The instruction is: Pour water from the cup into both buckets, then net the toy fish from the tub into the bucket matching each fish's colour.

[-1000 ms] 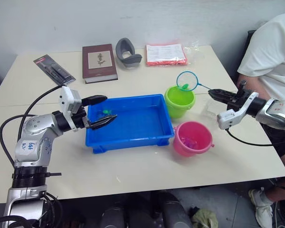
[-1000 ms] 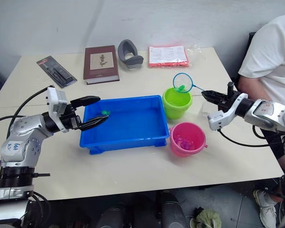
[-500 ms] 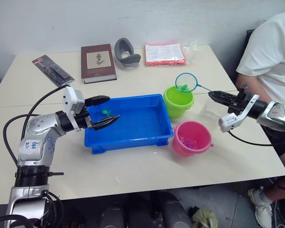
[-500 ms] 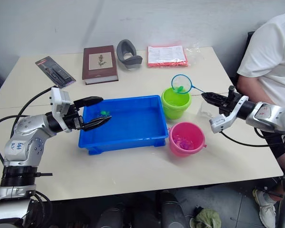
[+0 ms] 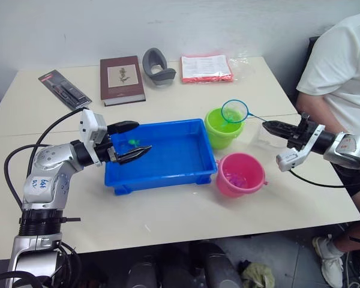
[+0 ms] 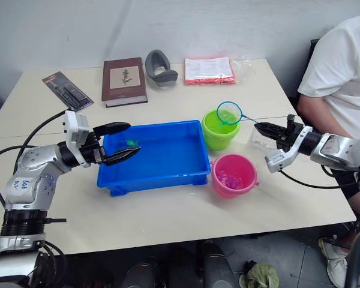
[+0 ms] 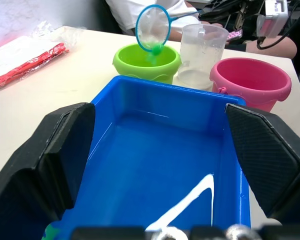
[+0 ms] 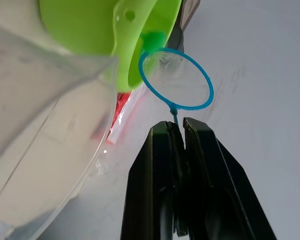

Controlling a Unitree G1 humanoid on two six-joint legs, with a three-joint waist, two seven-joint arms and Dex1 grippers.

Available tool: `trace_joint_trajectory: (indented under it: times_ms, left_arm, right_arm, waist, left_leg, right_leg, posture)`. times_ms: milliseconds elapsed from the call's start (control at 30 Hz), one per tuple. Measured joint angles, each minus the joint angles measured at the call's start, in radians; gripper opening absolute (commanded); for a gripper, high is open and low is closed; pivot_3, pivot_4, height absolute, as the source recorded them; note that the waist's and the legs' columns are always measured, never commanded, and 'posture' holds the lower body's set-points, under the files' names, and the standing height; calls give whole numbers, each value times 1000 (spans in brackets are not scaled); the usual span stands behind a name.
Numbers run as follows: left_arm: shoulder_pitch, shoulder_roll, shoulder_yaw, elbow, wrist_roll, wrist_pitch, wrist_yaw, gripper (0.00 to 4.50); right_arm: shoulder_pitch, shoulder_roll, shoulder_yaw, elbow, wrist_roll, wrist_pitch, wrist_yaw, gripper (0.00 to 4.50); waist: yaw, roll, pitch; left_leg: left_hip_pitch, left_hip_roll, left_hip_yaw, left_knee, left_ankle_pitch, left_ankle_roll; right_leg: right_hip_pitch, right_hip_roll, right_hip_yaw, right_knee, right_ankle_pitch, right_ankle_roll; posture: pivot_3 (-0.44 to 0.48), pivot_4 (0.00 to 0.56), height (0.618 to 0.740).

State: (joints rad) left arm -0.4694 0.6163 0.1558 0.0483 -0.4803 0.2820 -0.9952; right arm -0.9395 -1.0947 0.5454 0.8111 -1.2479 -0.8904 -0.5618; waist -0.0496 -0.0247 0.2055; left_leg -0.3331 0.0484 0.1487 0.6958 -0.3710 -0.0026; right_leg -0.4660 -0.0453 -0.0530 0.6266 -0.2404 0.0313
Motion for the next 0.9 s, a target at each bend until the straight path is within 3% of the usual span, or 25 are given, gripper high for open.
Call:
trace_joint_trajectory:
  times_ms: [233,333,500,633,700,800,900]
  left_arm:
    - [0,0,0,0,1,0,0,4459]
    - [2,4,1,0,1,0,-2,4459]
    - [46,67,46,-1,-3,-1,-14,4459]
    - [163,134,134,-9,-21,1,-36,4459]
    - [223,164,193,-14,-30,5,-42,4459]
    - [293,200,268,-32,-35,11,-40,4459]
    - [331,215,307,-40,-40,17,-38,4459]
  right_arm:
    - [-1,0,-5,-30,36,-8,-4,0]
    - [4,6,-40,-28,177,-94,83,0]
    - [55,58,-74,-70,789,-158,607,0]
    - [199,81,-80,-479,1427,272,1124,0]
    - [222,90,-79,-684,1632,537,1308,0]
    - [220,113,-80,-859,1752,863,1418,0]
    - [220,155,-69,-929,1758,1069,1463,0]
  waist:
    - [-7,0,0]
    - [-8,0,0]
    - [-11,0,0]
    - [-12,0,0]
    - [-4,0,0]
    - [9,-1,-1]
    - [27,-1,-1]
  left_leg:
    - [1,0,0,-2,0,-1]
    - [1,0,0,-2,0,-1]
    - [7,1,-1,-5,0,-1]
    - [10,3,0,-5,0,-1]
    - [10,4,-1,-5,0,0]
    - [10,4,-2,-5,-2,1]
    - [9,3,-2,-5,-3,3]
  right_leg:
    - [0,1,1,0,0,0]
    - [0,1,1,0,0,0]
    - [2,2,4,0,0,0]
    - [2,2,4,1,-1,-1]
    - [2,1,2,2,-1,-2]
    - [3,-1,0,1,0,-5]
    - [2,-3,-1,1,0,-5]
  posture:
    - [0,150,740]
    - [0,150,740]
    - [0,150,740]
    - [0,150,740]
    - [0,150,740]
    - [0,150,740]
    - [0,150,740]
